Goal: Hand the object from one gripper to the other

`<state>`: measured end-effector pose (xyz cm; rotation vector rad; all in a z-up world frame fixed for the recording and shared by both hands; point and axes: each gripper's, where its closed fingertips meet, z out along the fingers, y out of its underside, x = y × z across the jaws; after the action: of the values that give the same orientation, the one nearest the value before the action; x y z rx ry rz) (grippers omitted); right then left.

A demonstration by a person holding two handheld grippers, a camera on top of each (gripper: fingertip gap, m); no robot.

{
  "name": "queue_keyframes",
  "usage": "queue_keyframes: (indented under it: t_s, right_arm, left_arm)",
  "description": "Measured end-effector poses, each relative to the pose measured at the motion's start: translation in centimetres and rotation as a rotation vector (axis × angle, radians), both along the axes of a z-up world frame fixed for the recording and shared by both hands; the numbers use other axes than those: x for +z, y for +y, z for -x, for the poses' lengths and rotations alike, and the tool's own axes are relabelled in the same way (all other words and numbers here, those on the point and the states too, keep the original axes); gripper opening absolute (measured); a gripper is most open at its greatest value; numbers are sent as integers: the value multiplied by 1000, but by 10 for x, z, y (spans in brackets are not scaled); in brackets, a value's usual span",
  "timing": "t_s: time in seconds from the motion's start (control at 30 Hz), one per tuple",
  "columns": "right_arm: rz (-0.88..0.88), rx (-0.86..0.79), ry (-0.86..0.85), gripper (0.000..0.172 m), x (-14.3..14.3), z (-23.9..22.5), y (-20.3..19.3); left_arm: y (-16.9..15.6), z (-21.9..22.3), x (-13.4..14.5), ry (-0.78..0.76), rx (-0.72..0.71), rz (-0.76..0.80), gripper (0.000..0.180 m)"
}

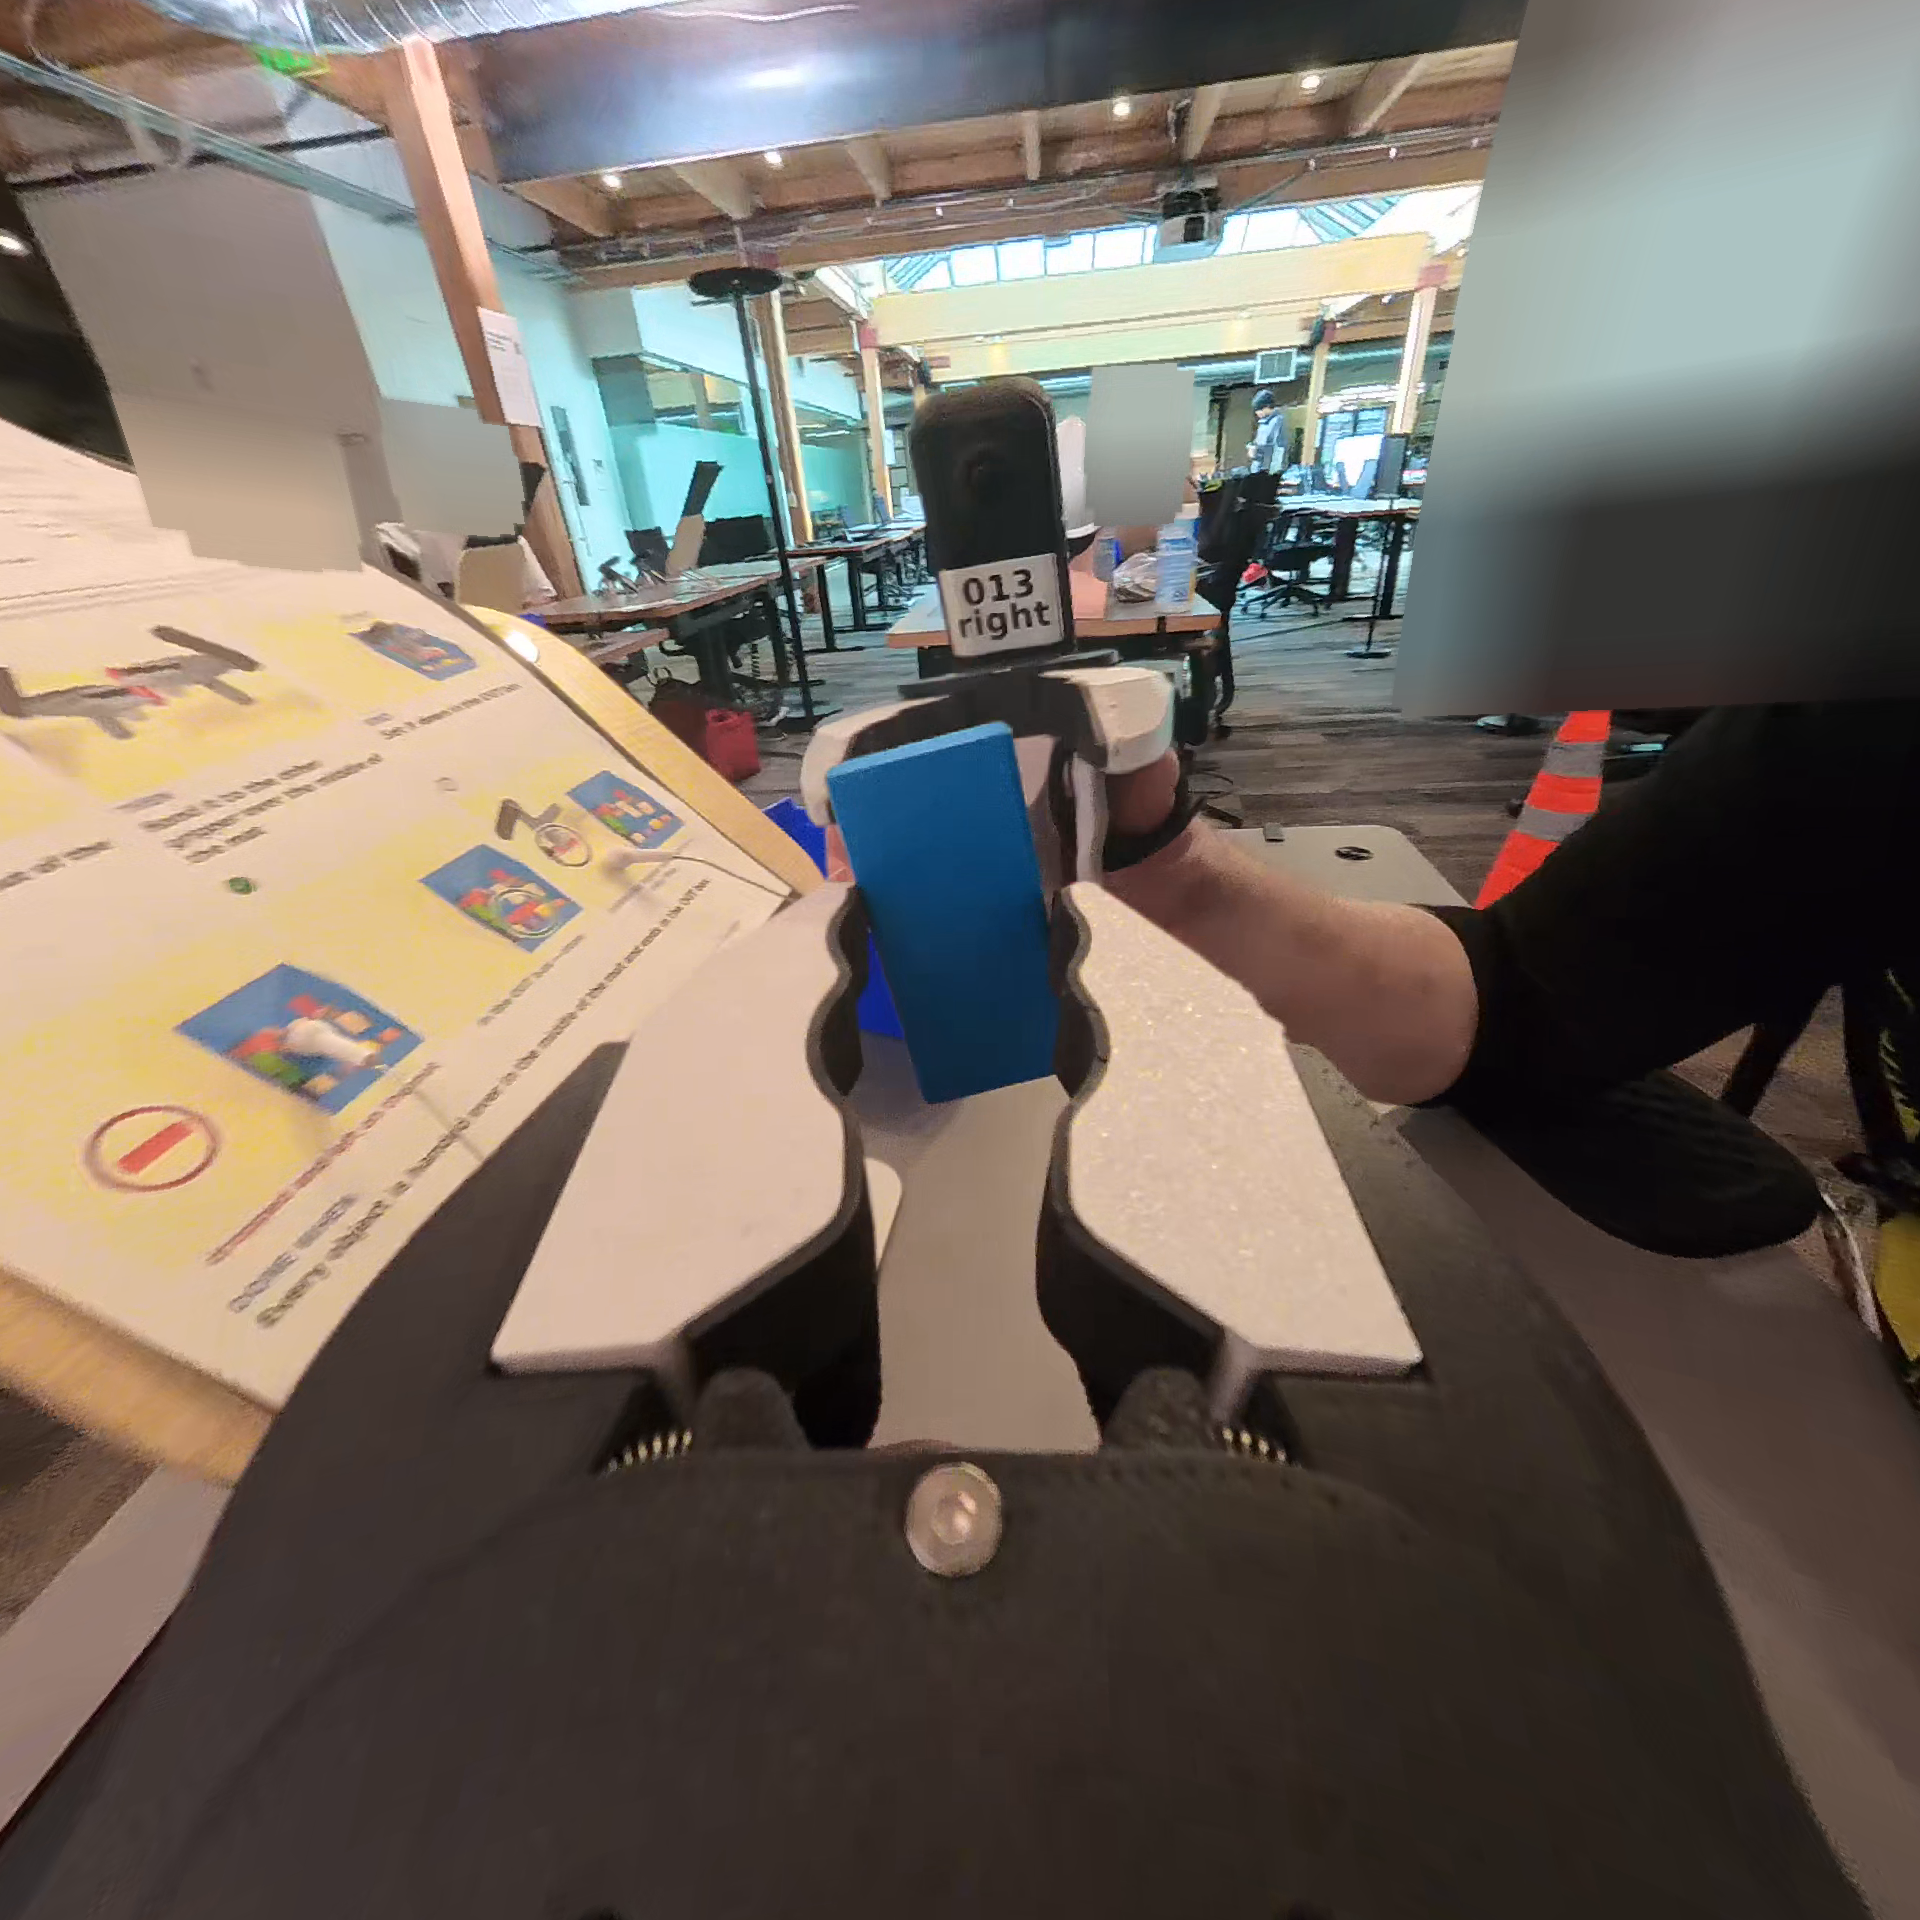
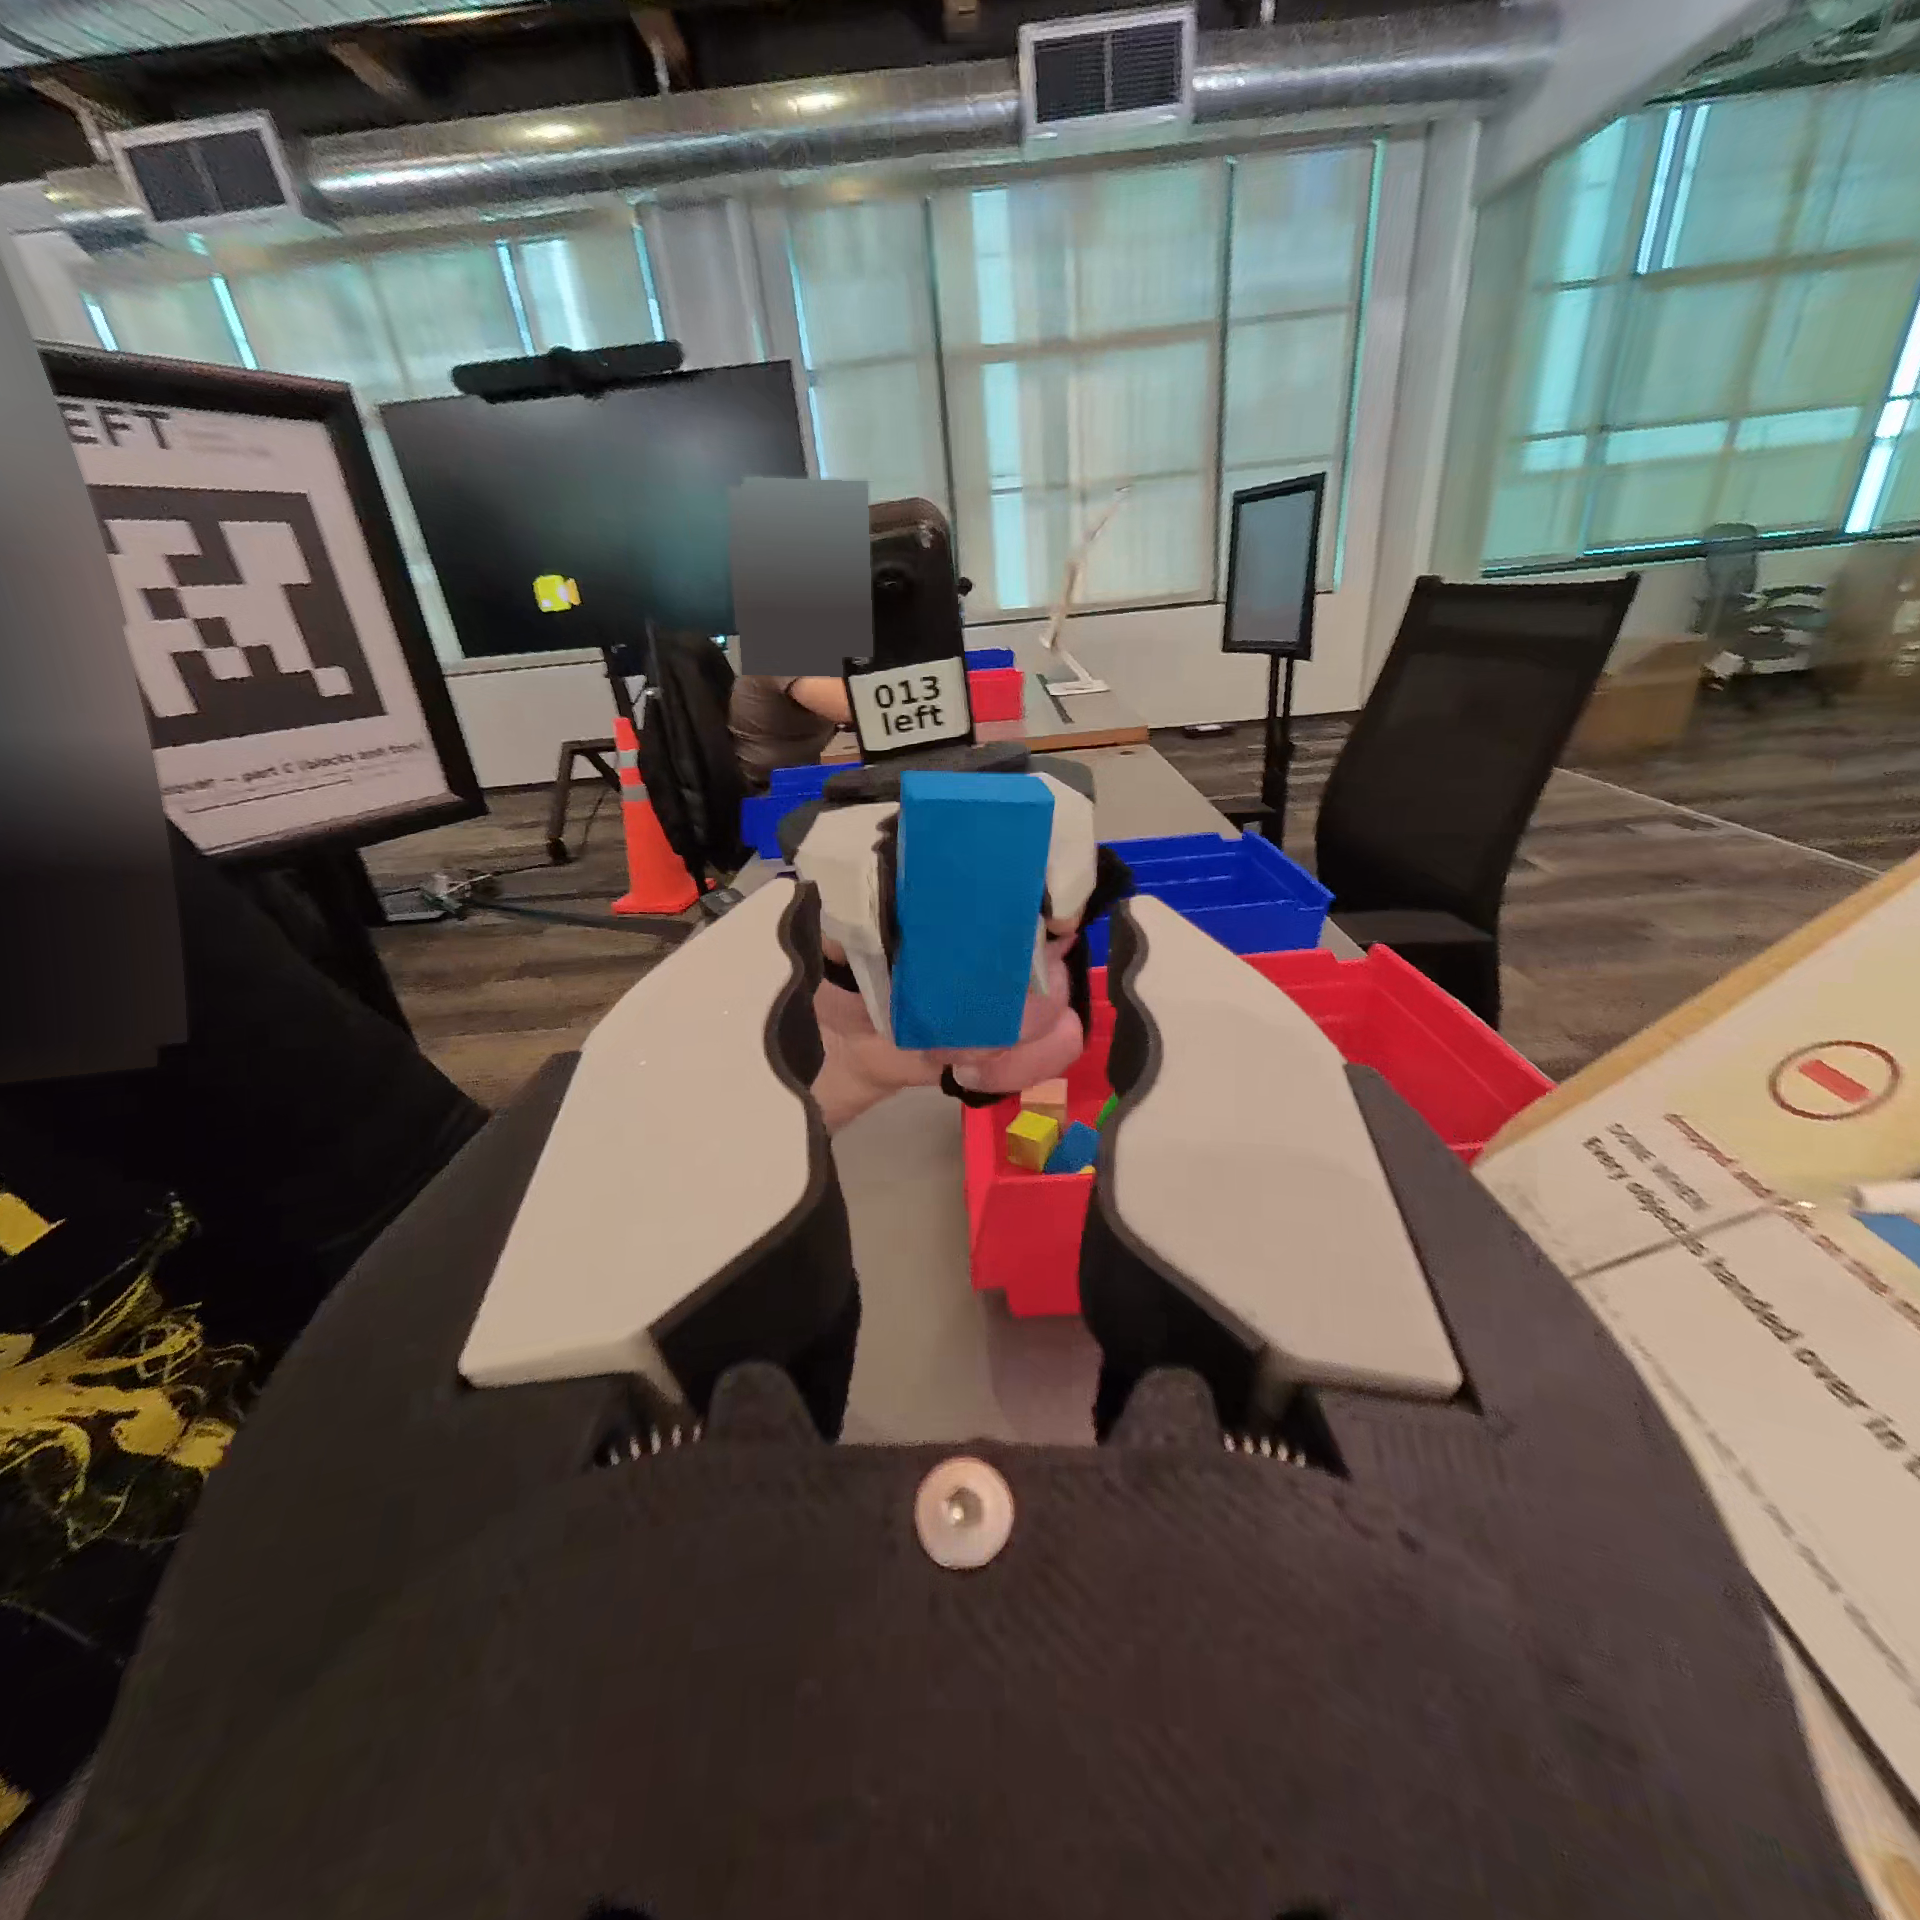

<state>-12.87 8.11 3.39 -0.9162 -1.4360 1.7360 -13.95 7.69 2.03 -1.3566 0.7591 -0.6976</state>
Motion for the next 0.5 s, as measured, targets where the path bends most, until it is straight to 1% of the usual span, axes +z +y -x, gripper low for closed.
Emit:
queue_keyframes:
  t_s: [0.07,0.2,0.27,0.5]
  right_arm:
    - [-4,15,-28,47,-5,2,-2]
    - [17,51,-46,43,-8,1,-2]
    - [18,81,-40,35,-8,-1,-6]
    - [50,112,-47,38,-8,-2,-8]
  left_arm:
    - [3,-13,-6,12,-40,26,34]
    - [2,-26,-7,9,-77,1,34]
    - [3,-28,-9,11,-81,4,34]
    - [1,-30,-10,20,-95,-1,34]
